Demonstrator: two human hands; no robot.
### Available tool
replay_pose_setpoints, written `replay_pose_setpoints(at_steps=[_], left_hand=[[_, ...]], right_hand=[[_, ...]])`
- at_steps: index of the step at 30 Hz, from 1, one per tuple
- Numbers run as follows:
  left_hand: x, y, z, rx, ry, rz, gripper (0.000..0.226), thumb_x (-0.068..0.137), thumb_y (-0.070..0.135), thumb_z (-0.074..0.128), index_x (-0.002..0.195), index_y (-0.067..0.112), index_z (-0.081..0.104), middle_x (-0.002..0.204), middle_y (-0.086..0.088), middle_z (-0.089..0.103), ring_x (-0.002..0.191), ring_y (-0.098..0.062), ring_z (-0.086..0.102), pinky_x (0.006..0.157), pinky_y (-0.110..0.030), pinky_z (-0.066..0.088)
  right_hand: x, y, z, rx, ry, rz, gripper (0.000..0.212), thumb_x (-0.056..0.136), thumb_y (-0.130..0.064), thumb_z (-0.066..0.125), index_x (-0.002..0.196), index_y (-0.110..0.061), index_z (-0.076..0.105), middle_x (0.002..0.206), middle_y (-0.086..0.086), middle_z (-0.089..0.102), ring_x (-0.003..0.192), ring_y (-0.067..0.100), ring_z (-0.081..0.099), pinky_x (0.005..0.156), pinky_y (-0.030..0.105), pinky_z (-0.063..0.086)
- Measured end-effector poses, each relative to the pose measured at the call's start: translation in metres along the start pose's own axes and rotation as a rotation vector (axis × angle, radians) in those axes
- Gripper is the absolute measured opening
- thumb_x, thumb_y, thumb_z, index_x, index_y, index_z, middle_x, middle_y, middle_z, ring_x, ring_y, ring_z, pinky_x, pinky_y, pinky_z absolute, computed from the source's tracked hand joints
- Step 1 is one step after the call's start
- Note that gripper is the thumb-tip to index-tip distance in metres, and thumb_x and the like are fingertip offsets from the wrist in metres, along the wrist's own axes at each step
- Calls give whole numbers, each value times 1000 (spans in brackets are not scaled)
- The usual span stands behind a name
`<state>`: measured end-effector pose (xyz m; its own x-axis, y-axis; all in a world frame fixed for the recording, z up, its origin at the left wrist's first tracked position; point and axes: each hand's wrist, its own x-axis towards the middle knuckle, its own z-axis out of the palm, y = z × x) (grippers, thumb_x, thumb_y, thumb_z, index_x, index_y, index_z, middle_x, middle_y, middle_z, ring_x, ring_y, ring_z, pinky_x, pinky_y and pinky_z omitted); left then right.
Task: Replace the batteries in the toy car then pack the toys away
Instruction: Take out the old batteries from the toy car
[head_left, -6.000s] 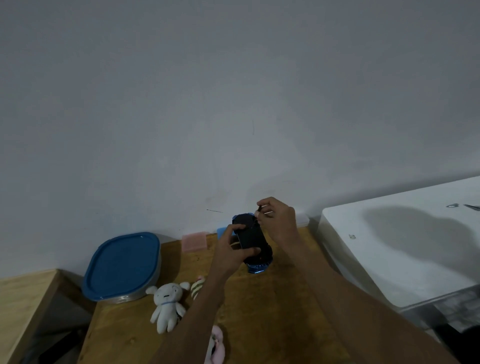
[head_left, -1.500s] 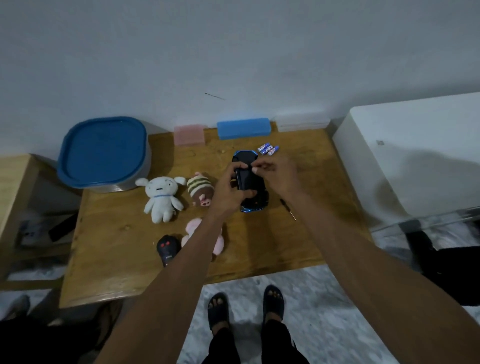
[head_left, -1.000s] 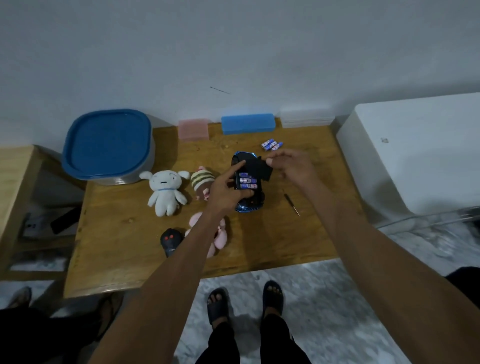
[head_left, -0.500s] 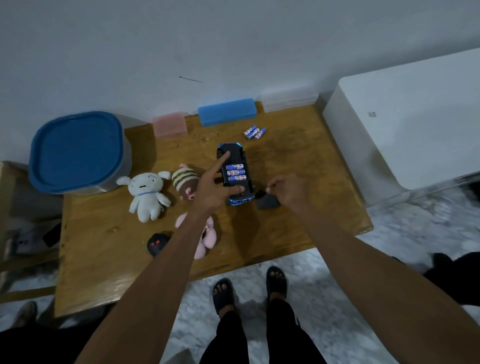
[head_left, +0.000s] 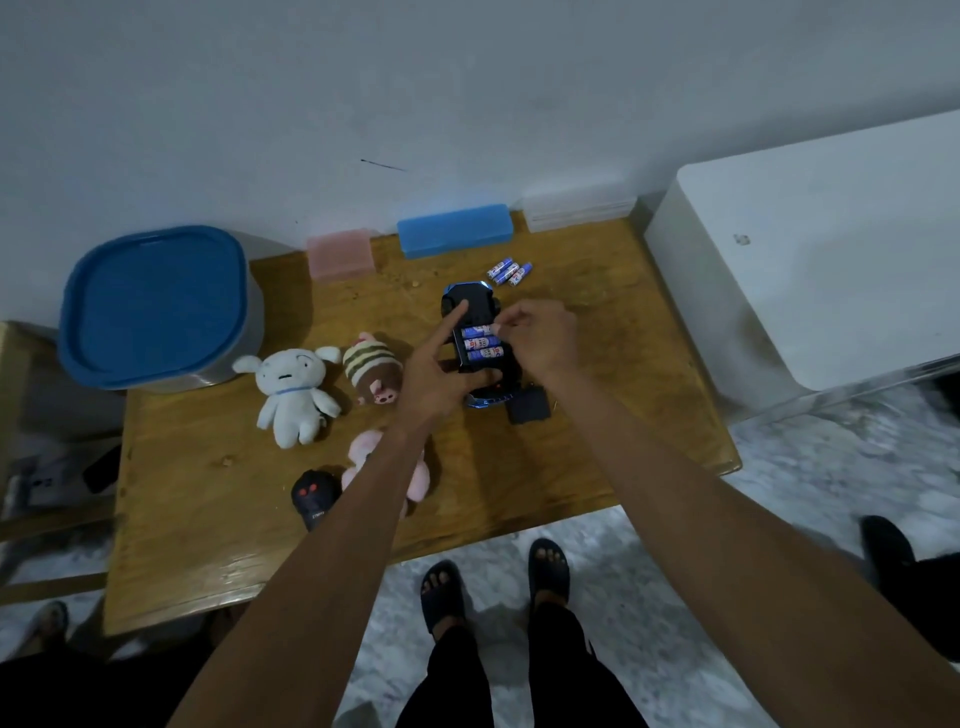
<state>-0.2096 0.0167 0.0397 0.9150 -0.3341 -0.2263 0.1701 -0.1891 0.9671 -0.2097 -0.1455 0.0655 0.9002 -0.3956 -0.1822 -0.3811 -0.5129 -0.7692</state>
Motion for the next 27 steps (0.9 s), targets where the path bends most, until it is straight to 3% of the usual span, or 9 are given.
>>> replay_pose_setpoints(at_steps=[7, 13, 15, 19, 22, 25, 27], left_hand=[[-6, 3, 5, 0, -61, 22, 106, 71, -6, 87, 158, 22, 33, 126, 23, 56, 109, 13, 62, 81, -13, 55], [-9, 4, 6, -38, -50, 15, 107, 69, -2, 88, 158, 22, 34, 141, 2, 53, 128, -21, 58, 101, -46, 55], [-10, 4, 6, -29, -48, 16, 107, 69, -1, 88, 158, 23, 34, 146, -1, 51, 129, -23, 57, 101, -48, 55], [-9, 6, 3, -31, -42, 21, 108, 69, 0, 89, 158, 24, 33, 146, -3, 52, 127, -23, 60, 97, -43, 58], [-8, 9, 1, -59, -51, 4, 111, 65, 8, 91, 158, 26, 33, 146, -1, 51, 128, -27, 59, 95, -47, 59], [-9, 8, 1, -93, -58, -5, 111, 63, 13, 92, 157, 27, 34, 142, 7, 50, 132, -30, 56, 98, -59, 55], [-9, 7, 1, -94, -53, -8, 111, 63, 12, 92, 156, 27, 35, 142, 2, 51, 132, -31, 56, 98, -60, 54]], right_hand=[[-10, -15, 11, -71, 102, 81, 12, 92, -20, 72, 100, -13, 78, 99, 3, 76, 84, 11, 70, 53, 7, 35], [-10, -27, 13, 21, 79, 224, 18, 92, -20, 73, 101, -4, 75, 98, 9, 74, 79, 15, 69, 51, 14, 41], [-11, -30, 13, 41, 73, 236, 21, 90, -22, 75, 96, -3, 75, 93, 8, 74, 76, 14, 68, 50, 14, 38], [-14, -32, 10, 137, 96, 250, 21, 87, -25, 77, 84, -4, 73, 86, 7, 74, 76, 16, 71, 66, 28, 57], [-15, -36, 10, 236, 125, 216, 15, 85, -22, 79, 76, -14, 69, 82, -3, 71, 74, 7, 67, 56, 17, 47], [-19, -42, 13, 209, 160, 123, 24, 84, -21, 79, 70, -27, 60, 76, -15, 63, 70, -2, 61, 53, 11, 39], [-21, -41, 13, 207, 165, 78, 25, 84, -21, 79, 73, -30, 59, 76, -17, 63, 70, -4, 61, 52, 7, 39]])
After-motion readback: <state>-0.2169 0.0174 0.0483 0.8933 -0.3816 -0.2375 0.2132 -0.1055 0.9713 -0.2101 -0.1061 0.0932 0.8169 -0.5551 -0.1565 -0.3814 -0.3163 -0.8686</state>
